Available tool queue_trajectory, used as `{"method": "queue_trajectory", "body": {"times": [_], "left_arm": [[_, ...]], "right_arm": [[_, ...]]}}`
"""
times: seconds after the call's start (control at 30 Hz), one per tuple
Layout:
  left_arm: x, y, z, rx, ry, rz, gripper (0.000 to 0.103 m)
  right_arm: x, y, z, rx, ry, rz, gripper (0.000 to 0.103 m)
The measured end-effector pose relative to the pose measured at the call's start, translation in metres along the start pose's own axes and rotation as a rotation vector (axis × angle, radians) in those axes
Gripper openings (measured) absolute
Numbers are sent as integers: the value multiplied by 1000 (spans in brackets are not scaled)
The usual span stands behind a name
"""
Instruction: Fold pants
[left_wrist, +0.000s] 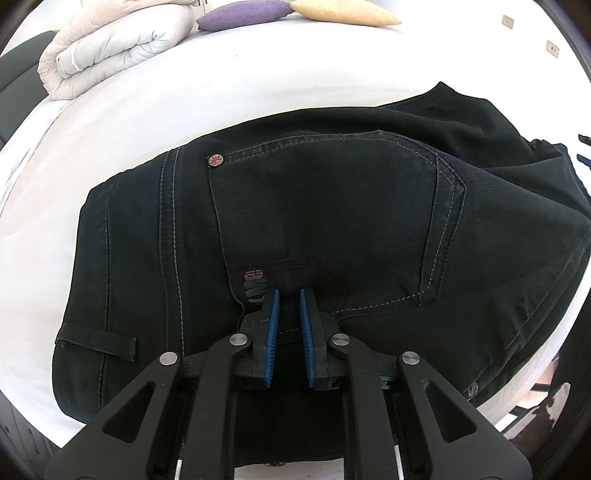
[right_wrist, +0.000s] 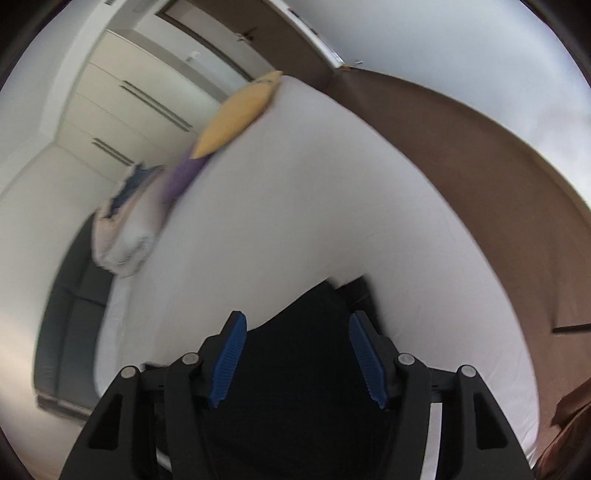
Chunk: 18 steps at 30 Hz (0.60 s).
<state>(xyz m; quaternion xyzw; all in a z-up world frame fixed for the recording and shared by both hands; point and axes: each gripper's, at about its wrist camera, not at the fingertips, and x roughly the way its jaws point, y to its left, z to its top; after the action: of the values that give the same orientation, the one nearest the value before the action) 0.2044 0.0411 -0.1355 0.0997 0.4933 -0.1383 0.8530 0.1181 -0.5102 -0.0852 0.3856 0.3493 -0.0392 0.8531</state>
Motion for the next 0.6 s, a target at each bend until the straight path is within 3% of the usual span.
{"method": "queue_trajectory", "body": {"times": [0.13,0.33,0.47,0.6], "left_arm": [[1,0,1,-3,-1,-3,11],[1,2,-2,-7,-10,-7,11],[0,3,-3,-6,-10,-8,11],[0,4,-3,-4,-11,-5,11]], "right_arm": [[15,-12,1,16,29,-27,61],[23,-20,-4,23,49,13,57],[23,-16,-1,4,56,8,43],[8,-18,-1,5,23,29,44]]}}
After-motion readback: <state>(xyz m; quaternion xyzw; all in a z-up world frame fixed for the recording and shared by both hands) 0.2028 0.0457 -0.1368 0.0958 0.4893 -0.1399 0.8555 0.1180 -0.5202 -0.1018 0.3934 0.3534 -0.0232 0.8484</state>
